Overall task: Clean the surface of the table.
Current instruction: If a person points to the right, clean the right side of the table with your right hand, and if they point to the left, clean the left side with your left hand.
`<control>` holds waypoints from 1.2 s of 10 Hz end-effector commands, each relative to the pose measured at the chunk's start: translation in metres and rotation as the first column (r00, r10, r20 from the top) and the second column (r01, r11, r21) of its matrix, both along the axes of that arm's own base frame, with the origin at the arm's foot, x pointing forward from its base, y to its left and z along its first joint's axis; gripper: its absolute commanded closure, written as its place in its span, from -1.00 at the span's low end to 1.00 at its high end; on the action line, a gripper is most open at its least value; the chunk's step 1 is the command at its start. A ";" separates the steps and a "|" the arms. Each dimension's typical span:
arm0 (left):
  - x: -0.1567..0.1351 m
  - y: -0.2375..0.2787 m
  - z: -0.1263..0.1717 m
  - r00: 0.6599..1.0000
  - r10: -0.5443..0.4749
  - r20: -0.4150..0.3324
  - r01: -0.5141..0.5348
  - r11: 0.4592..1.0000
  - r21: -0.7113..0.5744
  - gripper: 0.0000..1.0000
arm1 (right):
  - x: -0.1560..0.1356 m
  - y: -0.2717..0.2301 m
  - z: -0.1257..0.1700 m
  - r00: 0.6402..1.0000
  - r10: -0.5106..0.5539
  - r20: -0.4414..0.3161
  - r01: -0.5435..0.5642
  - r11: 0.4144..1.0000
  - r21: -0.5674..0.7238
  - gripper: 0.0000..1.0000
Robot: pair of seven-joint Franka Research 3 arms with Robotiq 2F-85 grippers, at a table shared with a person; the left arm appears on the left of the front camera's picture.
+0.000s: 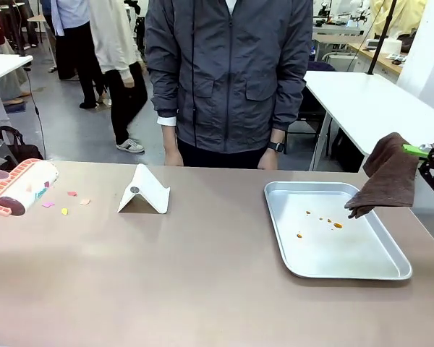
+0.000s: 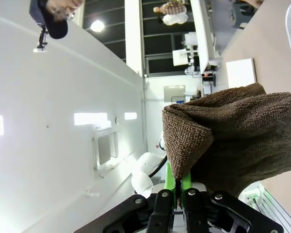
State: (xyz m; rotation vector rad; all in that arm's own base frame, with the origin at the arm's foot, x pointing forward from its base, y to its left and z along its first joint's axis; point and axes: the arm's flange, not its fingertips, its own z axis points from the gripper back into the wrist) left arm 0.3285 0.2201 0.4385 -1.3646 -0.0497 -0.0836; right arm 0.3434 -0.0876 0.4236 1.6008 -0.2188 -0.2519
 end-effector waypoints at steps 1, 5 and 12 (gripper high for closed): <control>-0.005 -0.004 0.004 1.000 0.003 -0.013 -0.003 1.000 -0.008 1.00 | -0.001 0.000 0.003 1.000 -0.004 0.006 0.004 1.000 -0.003 1.00; -0.005 -0.004 0.004 1.000 0.003 -0.013 -0.003 1.000 -0.008 1.00 | -0.001 0.000 0.003 1.000 -0.004 0.006 0.004 1.000 -0.003 1.00; -0.005 -0.004 0.004 1.000 0.003 -0.013 -0.003 1.000 -0.008 1.00 | -0.001 0.000 0.003 1.000 -0.004 0.006 0.004 1.000 -0.003 1.00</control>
